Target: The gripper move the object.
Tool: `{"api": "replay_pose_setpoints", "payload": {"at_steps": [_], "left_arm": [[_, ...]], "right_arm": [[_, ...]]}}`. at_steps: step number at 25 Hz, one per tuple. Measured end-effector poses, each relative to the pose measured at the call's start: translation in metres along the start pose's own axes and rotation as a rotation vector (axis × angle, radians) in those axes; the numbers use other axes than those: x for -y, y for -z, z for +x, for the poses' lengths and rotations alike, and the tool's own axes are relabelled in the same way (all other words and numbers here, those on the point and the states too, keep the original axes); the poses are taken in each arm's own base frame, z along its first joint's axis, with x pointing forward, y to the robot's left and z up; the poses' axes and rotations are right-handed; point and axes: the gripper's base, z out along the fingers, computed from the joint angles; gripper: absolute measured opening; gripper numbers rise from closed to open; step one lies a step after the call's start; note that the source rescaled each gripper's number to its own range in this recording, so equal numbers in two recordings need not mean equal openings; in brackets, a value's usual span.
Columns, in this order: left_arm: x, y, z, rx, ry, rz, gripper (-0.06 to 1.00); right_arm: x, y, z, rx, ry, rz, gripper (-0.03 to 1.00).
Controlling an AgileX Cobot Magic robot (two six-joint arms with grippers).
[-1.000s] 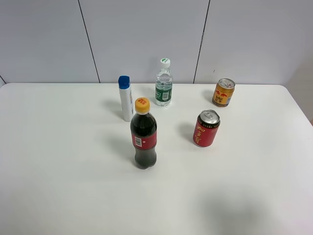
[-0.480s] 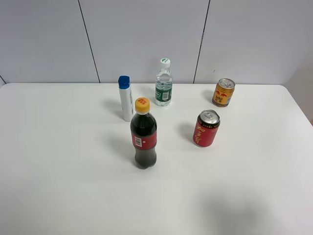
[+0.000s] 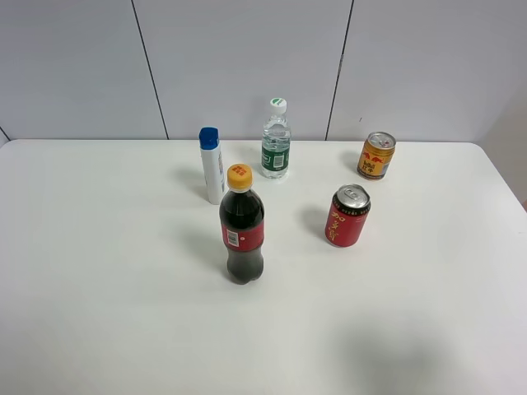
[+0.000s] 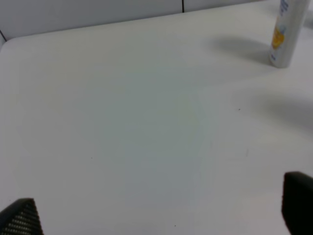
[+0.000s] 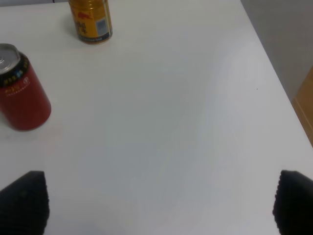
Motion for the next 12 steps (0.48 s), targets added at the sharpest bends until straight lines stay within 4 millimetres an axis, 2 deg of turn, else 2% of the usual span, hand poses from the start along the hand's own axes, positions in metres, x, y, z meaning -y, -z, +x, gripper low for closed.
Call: {"api": "replay_pose_setpoints", "payload": {"at_steps": [12], "left_arm": [[0.0000,0.0000,0.0000,0.000,0.000,0.000,1.00]], "right_arm": [[0.0000,0.0000,0.0000,0.000,0.000,0.000,0.81]]}}
